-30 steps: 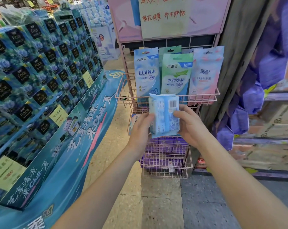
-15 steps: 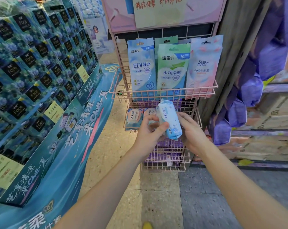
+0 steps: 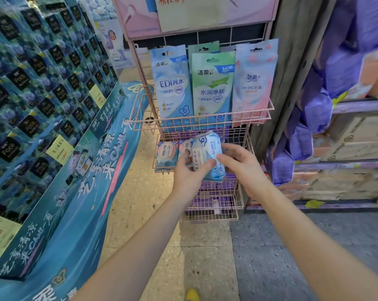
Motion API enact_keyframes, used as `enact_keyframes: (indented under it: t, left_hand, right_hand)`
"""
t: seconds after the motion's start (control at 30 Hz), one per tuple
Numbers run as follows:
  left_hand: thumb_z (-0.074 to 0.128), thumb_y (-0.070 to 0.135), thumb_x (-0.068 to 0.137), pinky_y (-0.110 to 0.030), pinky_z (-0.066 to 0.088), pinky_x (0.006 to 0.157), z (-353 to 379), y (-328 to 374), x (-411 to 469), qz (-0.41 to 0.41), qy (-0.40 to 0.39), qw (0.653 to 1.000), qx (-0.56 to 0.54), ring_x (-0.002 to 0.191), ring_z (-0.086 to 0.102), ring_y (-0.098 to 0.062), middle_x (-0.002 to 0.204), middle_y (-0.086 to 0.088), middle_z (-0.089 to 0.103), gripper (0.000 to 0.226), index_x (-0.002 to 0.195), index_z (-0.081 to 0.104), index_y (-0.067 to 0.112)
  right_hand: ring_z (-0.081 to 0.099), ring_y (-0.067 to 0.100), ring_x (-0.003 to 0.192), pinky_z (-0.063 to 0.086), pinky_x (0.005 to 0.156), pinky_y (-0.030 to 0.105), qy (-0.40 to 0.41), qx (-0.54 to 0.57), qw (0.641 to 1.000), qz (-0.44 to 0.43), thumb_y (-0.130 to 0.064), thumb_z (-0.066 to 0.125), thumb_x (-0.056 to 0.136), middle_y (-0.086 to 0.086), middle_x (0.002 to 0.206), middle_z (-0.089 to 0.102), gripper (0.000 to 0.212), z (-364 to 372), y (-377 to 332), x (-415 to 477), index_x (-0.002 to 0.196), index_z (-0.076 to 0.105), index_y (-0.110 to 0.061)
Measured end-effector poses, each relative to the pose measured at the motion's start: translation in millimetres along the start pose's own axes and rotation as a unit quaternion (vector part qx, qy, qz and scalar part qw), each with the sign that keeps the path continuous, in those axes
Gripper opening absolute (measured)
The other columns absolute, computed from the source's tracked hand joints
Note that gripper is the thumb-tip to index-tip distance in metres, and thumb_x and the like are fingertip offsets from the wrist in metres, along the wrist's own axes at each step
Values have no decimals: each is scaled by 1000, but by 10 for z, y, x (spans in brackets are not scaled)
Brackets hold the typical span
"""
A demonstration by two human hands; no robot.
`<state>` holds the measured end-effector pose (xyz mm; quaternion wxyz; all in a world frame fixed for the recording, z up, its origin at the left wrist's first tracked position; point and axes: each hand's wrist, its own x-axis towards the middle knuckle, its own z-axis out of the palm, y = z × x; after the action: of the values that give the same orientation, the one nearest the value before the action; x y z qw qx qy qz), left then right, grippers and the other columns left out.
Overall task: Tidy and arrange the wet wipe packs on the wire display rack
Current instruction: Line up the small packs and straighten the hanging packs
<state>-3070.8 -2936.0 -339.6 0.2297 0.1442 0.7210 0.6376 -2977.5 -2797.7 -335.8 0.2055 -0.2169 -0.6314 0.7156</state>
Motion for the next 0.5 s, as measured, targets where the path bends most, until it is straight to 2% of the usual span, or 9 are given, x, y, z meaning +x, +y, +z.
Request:
enact_keyframes:
  t: [0.07,0.13,0.2,0.27,0.33,0.37,0.43,0.5]
  left_hand:
    - [88,54,68,-39,62,91,2,11,16,16,-12,1000,17,109,72,-12,121,5,73,75,133,63,26]
    - [82,56,73,-42,62,93,-2,13,19,31,-22,999,29,108,72,-13,122,5,73,69,132,64,26]
    - [73,46,89,-43,59,98,1,5,34,45,-35,997,45,112,70,-14,128,7,71,48,133,64,29]
    - [66,33,99,-41,56,103,14,-8,63,48,-55,996,49,119,66,-12,135,9,67,37,136,60,34]
    - [65,28,101,-33,55,103,37,-34,99,43,-74,995,46,123,63,-11,139,8,64,44,144,54,31]
    - [65,28,101,-25,55,99,53,-32,108,40,-78,995,48,121,63,-8,140,8,62,49,148,52,29]
    - [66,28,101,-7,51,84,92,-19,119,40,-82,994,63,111,60,6,136,17,60,49,148,51,27]
    - [65,30,101,-7,49,81,121,-28,157,39,-80,994,70,109,60,7,134,18,59,47,146,54,27]
  right_hand:
    - [72,22,108,59,92,44,5,-11,1000,2,-33,79,81,5,114,74,45,-10,31,0,124,67,-27]
    - [72,21,108,59,94,47,21,-22,1000,3,-33,79,79,4,116,74,50,-32,54,23,127,67,-23]
    - [72,21,109,59,93,47,20,-20,1000,11,-20,73,89,3,119,74,40,-82,102,63,128,67,-19]
    - [73,22,107,61,86,39,10,22,999,41,-7,63,97,5,121,74,30,-122,136,79,126,67,-13]
    - [75,20,99,61,75,30,17,45,997,64,-4,58,100,9,119,75,26,-143,145,86,122,66,-12]
    - [76,19,95,60,72,29,33,51,996,72,-4,59,100,10,117,74,25,-157,158,100,122,65,-13]
    - [75,23,94,59,75,33,67,48,994,77,-6,61,99,15,116,73,24,-204,192,132,122,64,-13]
    - [73,28,103,59,82,35,75,34,994,75,-7,60,99,16,119,72,26,-262,207,160,124,65,-9]
